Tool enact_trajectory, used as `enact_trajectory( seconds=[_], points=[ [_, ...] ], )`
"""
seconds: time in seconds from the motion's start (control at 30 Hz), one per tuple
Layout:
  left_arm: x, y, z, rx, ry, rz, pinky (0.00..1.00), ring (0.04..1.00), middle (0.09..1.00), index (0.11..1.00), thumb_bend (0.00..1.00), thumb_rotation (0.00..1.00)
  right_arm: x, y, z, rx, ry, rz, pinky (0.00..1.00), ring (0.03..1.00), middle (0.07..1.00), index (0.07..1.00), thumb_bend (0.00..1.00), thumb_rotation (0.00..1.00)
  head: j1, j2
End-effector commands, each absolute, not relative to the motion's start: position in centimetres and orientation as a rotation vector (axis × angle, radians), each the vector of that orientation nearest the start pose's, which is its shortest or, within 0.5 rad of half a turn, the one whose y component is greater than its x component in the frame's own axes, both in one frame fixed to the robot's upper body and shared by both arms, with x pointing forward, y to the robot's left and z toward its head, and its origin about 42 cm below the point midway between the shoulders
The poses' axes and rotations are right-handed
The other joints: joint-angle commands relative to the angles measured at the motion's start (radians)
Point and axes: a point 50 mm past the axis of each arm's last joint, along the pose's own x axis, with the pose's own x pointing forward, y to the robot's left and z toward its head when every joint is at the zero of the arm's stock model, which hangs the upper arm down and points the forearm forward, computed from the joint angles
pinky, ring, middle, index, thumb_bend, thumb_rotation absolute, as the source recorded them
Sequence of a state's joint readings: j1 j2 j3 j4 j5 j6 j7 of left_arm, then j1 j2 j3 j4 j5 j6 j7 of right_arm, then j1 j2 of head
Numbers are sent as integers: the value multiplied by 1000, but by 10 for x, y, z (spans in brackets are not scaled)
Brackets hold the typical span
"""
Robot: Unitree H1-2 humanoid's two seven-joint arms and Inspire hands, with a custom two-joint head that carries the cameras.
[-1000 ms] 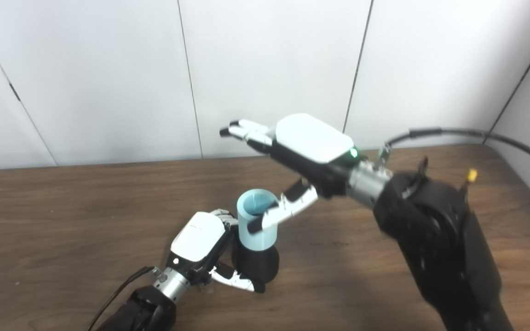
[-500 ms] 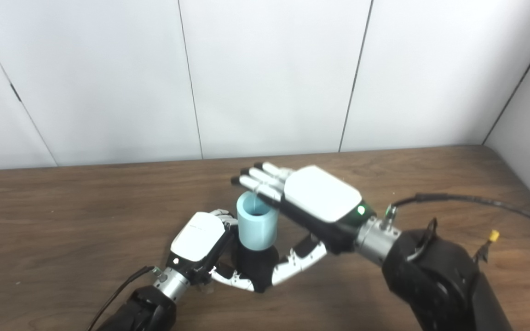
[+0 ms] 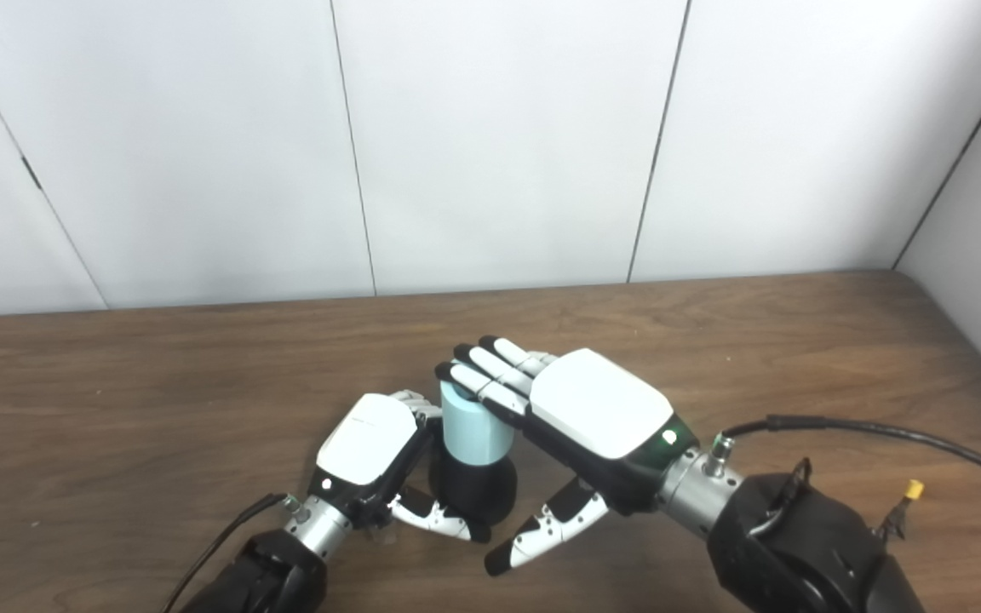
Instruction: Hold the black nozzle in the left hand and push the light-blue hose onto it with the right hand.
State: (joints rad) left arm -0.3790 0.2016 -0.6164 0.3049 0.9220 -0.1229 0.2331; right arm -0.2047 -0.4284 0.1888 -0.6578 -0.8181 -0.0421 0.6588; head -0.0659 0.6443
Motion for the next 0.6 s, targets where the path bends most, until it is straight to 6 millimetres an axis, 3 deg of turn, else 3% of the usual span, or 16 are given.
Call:
enact_trajectory(
  seconds=[0.0,0.27,0.57],
  points=[
    [307,155,22,1340,-152,-650,735,569,471,497,525,0,264,-215,280,-1425,-539,543,911,1000,997,957,882,696,0,1],
    [307,155,23,1347,-151,-651,750,579,478,491,525,0,264,-214,272,-1427,-519,547,957,1000,975,935,894,688,2,3],
    [306,153,27,1341,-161,-640,713,564,451,510,523,0,262,-211,244,-1455,-504,600,918,1000,951,896,892,675,6,9]
  ],
)
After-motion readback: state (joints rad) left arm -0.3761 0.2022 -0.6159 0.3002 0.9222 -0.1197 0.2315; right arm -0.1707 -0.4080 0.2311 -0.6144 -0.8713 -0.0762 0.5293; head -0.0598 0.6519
